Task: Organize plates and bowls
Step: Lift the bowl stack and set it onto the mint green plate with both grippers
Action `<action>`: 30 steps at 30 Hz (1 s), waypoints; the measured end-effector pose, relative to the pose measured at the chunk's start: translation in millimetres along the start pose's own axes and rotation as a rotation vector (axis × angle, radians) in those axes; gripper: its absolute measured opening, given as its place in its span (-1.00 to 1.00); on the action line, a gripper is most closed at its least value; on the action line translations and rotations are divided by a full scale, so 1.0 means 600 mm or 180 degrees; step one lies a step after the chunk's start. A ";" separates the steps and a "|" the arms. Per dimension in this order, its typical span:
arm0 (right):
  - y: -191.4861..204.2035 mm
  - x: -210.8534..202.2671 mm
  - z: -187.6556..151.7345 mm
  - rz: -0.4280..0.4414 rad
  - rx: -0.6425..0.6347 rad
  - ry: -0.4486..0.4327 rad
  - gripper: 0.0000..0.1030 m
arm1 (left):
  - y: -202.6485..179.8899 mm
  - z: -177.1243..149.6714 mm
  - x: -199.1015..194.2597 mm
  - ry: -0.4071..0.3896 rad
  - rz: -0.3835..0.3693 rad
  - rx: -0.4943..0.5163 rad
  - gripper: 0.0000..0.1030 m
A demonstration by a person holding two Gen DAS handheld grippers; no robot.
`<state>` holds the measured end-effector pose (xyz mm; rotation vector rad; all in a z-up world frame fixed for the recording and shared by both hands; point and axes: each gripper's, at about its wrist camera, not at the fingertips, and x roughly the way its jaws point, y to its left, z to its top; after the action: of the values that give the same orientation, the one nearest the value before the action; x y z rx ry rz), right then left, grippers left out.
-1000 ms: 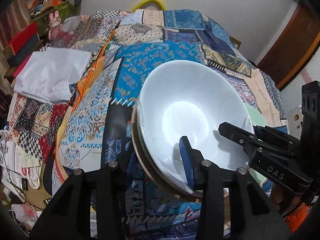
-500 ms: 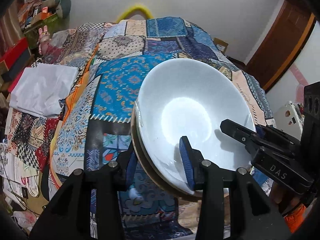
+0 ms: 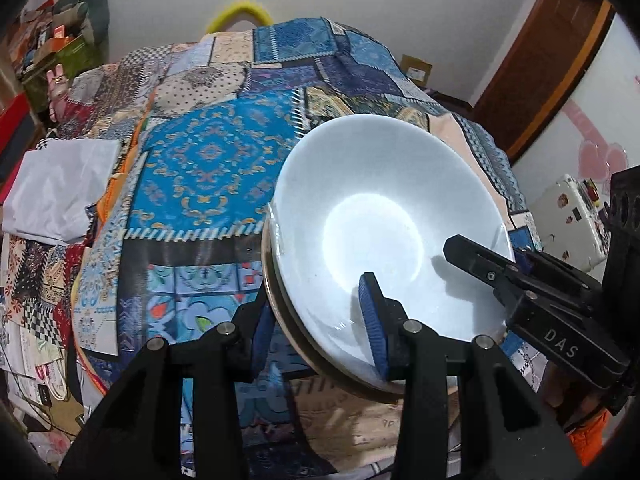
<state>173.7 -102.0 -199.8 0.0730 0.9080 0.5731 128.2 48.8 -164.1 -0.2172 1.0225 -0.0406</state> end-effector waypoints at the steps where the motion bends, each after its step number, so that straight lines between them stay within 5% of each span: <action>1: -0.007 -0.003 -0.002 -0.0018 0.0015 -0.0002 -0.42 | -0.007 0.000 0.005 0.0019 -0.0011 0.0013 -0.21; 30: -0.095 0.021 -0.040 -0.0120 0.0309 0.0202 -0.42 | -0.068 -0.002 0.113 0.0355 -0.0005 0.0207 -0.21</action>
<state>186.7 -148.4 -240.8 0.1256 0.9970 0.4984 165.5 -0.5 -213.4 -0.1579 1.1303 -0.0882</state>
